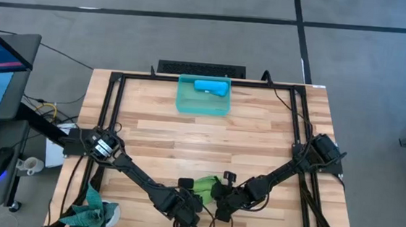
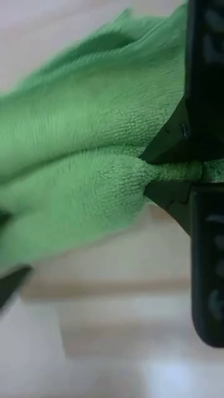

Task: Roll microfiber towels into tight, uniform cylinder then place into a basket
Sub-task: Roll the green microfiber cloth

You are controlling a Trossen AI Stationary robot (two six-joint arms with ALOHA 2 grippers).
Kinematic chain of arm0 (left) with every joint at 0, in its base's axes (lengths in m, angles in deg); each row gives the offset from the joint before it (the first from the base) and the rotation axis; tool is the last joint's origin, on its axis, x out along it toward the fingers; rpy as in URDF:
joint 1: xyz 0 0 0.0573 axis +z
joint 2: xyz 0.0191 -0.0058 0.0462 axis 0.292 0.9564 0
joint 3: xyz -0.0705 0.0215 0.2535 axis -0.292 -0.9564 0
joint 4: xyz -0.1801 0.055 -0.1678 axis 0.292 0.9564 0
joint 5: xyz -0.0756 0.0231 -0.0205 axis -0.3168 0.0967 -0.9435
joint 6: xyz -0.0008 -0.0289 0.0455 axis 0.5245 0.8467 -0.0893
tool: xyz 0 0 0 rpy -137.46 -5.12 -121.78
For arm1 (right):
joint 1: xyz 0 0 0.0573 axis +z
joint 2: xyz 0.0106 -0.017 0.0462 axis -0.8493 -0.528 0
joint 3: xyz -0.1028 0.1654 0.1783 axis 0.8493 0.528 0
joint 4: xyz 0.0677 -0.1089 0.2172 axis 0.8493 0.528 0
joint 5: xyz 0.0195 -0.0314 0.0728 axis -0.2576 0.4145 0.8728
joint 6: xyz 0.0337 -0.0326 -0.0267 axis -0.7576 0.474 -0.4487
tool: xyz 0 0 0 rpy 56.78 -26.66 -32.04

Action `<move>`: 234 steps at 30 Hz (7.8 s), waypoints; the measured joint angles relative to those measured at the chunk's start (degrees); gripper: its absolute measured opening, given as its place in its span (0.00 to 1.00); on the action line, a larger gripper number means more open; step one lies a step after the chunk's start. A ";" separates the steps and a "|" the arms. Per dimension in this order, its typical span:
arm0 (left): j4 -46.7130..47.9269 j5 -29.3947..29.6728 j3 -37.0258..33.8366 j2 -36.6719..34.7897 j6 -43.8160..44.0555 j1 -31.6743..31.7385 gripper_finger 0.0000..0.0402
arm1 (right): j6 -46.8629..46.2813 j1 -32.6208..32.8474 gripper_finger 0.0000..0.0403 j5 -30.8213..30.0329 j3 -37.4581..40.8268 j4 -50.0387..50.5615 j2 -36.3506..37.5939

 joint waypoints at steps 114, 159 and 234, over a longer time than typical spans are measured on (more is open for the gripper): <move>-16.31 -8.00 -3.18 -4.51 -8.59 -0.18 0.00 | -10.37 -5.05 0.11 28.71 2.47 -6.88 3.59; -17.13 -3.33 -12.23 -4.59 10.24 1.77 0.00 | -10.46 -5.99 0.50 32.80 2.63 -4.95 5.63; -17.12 -14.50 -6.23 -4.26 4.87 3.48 0.17 | -11.10 -2.43 0.51 9.29 2.27 -1.43 5.34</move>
